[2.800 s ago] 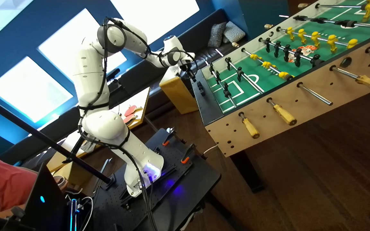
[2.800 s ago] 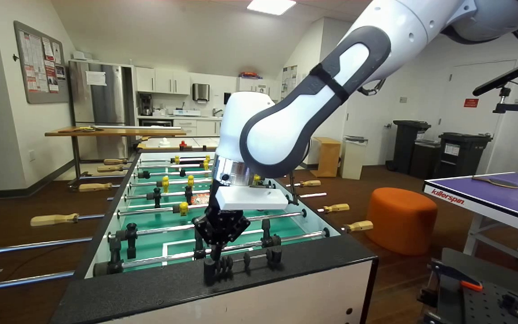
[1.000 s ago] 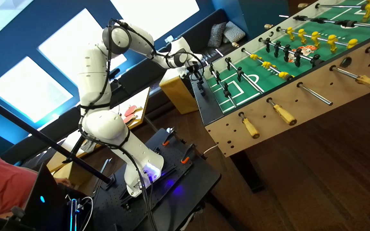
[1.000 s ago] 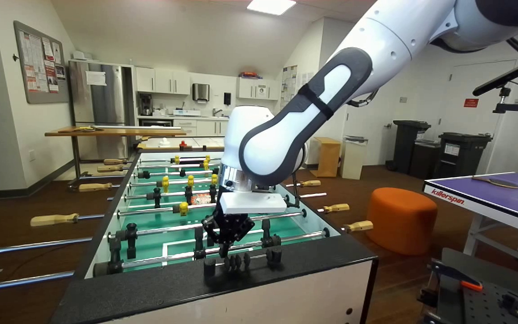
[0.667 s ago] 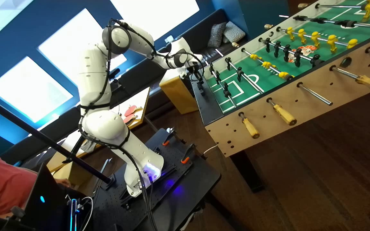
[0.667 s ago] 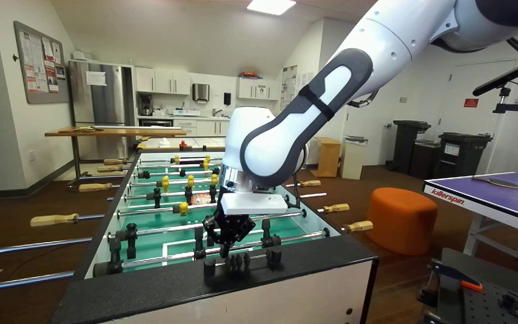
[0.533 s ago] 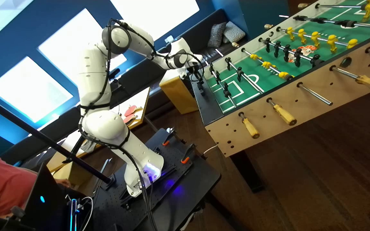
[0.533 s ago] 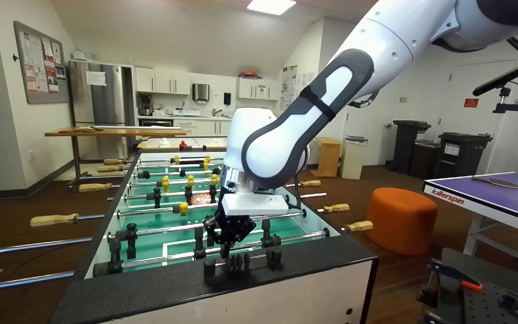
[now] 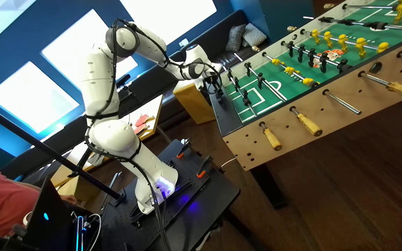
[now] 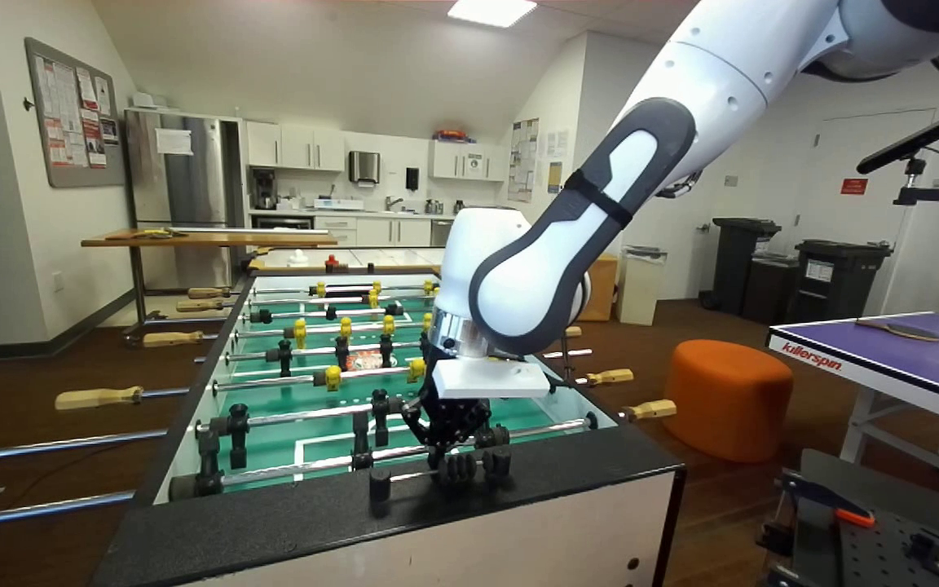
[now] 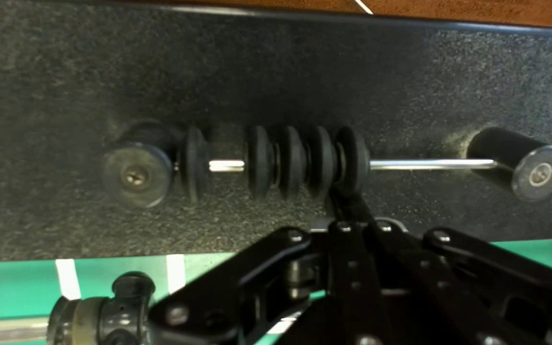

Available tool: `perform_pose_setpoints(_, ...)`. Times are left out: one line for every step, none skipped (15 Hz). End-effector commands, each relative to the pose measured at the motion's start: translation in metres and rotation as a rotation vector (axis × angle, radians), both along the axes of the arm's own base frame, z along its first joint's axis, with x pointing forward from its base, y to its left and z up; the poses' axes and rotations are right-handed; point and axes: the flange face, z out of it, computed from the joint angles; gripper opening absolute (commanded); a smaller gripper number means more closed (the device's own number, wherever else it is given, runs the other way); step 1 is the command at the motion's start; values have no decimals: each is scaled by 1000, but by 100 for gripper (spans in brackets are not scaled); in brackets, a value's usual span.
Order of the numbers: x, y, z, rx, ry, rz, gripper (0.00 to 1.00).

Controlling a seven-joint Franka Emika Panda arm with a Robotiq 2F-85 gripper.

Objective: Move the score markers on the foosball table.

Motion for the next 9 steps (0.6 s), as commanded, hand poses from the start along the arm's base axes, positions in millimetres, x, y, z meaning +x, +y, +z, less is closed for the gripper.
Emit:
perform_pose_setpoints(-29, -19, 7, 0, 8, -58, 0)
perform_pose_setpoints(-33, -25, 7, -5, 9, -70, 0)
perform_pose_setpoints(-37, -31, 7, -8, 8, -81, 0)
perform_pose_setpoints(-41, -35, 8, -10, 13, -87, 0)
perform_pose_setpoints(-43, -35, 12, -2, 3, -83, 0)
perform_pose_setpoints(-46, -32, 19, 6, -17, -71, 0)
perform_pose_setpoints(-48, -28, 30, 19, -54, -54, 0)
perform_pose_setpoints(-50, -25, 39, 26, -83, -48, 0)
perform_pose_setpoints(-54, -21, 50, 36, -117, -37, 0)
